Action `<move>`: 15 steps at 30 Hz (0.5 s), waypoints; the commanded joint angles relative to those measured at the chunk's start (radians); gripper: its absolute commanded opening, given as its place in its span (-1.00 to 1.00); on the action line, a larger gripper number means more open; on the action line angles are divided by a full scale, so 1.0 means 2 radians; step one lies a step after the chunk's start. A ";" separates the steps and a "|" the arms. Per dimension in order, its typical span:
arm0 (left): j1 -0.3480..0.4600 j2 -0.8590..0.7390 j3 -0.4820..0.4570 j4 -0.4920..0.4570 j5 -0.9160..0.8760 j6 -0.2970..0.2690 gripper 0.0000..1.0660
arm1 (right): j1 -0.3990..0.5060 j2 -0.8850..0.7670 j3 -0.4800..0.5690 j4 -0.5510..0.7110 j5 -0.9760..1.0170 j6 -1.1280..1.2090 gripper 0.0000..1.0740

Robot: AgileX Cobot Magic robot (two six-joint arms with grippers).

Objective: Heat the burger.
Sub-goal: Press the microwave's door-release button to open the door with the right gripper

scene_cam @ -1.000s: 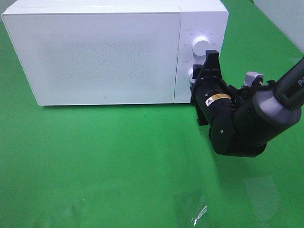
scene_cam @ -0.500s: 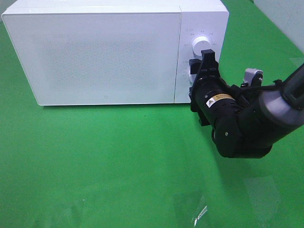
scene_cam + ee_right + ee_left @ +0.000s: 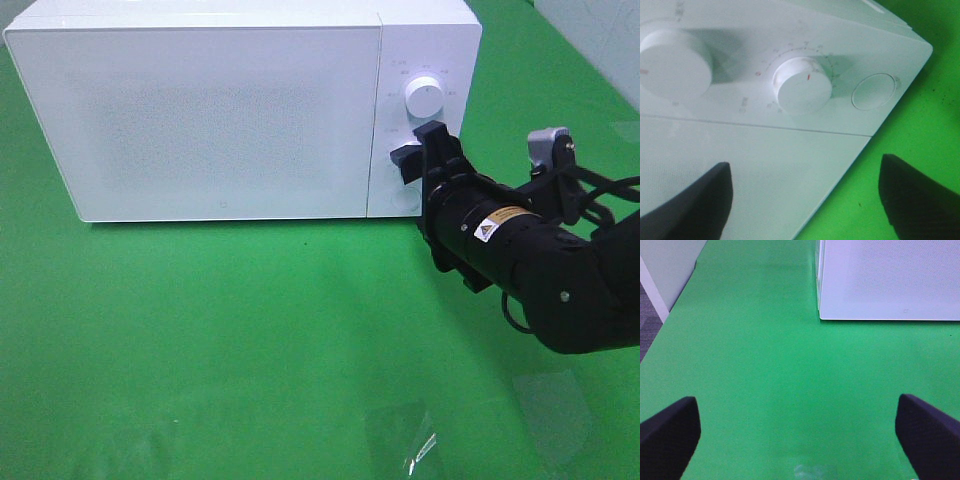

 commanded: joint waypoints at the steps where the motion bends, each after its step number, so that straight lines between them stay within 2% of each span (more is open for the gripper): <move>1: 0.000 -0.010 0.002 -0.002 -0.008 0.000 0.83 | -0.001 -0.053 0.005 -0.023 0.086 -0.125 0.42; 9: 0.000 -0.010 0.002 -0.002 -0.008 0.000 0.83 | -0.010 -0.119 0.005 -0.020 0.184 -0.304 0.42; 10: 0.000 -0.010 0.002 -0.002 -0.008 0.000 0.83 | -0.021 -0.137 0.005 -0.021 0.208 -0.360 0.42; 13: 0.000 -0.010 0.002 -0.002 -0.008 0.000 0.83 | -0.033 -0.153 0.005 -0.022 0.228 -0.413 0.42; 15: 0.000 -0.010 0.002 -0.002 -0.008 0.000 0.83 | -0.054 -0.192 0.005 -0.022 0.275 -0.517 0.42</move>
